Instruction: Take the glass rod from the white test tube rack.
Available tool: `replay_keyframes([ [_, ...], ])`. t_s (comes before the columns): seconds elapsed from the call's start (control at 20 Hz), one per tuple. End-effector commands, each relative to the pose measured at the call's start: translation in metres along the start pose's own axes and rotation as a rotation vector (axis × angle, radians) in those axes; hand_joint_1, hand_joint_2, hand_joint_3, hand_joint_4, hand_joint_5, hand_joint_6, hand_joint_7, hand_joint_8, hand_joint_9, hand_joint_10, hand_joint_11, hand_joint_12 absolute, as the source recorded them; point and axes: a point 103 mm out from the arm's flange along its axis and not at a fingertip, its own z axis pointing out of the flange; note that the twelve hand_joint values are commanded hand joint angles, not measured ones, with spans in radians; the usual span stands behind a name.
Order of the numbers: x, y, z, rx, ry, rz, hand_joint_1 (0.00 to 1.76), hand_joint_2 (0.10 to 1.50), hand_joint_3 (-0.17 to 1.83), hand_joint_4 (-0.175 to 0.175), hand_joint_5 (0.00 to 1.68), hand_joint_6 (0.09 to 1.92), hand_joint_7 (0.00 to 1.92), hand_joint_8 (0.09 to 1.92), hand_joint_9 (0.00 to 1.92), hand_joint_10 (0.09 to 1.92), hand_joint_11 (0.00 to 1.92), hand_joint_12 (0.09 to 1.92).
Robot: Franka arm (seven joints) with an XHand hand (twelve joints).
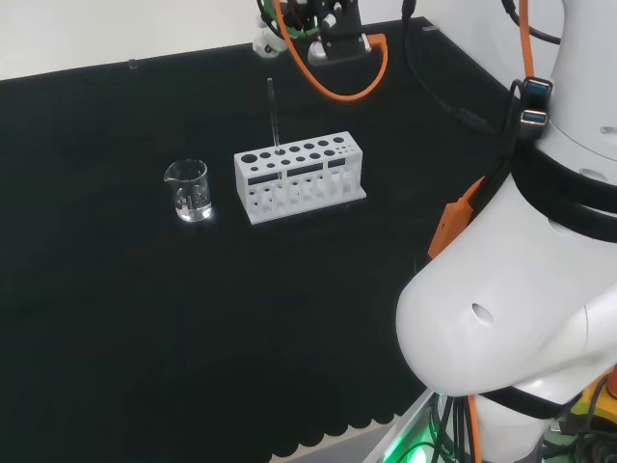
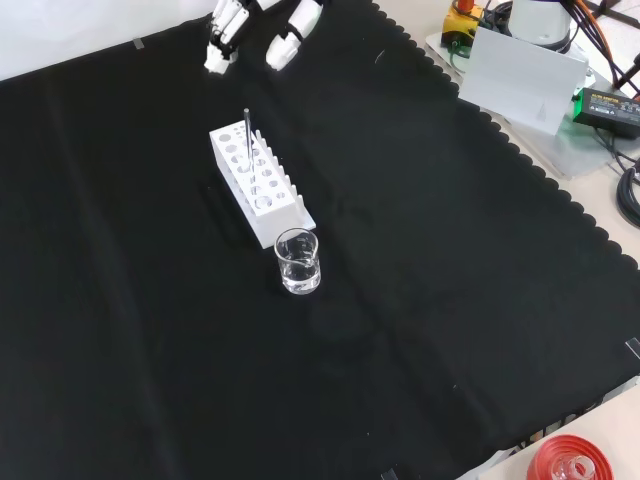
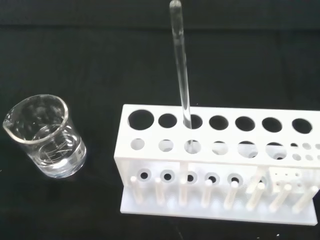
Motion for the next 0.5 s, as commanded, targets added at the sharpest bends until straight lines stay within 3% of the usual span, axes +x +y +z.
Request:
replay_keyframes([
  [0.05, -0.0025, 0.0127, 0.0122, 0.004, 0.000, -0.009, 0.50, 1.29, -0.17, -0.063, 0.36, 0.09, 0.29, 0.73, 0.57, 0.74, 0.52, 1.34],
  [0.5, -0.0029, 0.0180, 0.0181, 0.014, -0.005, 0.000, 0.51, 1.28, -0.17, -0.064, 0.36, 0.09, 0.29, 0.73, 0.57, 0.74, 0.52, 1.34],
])
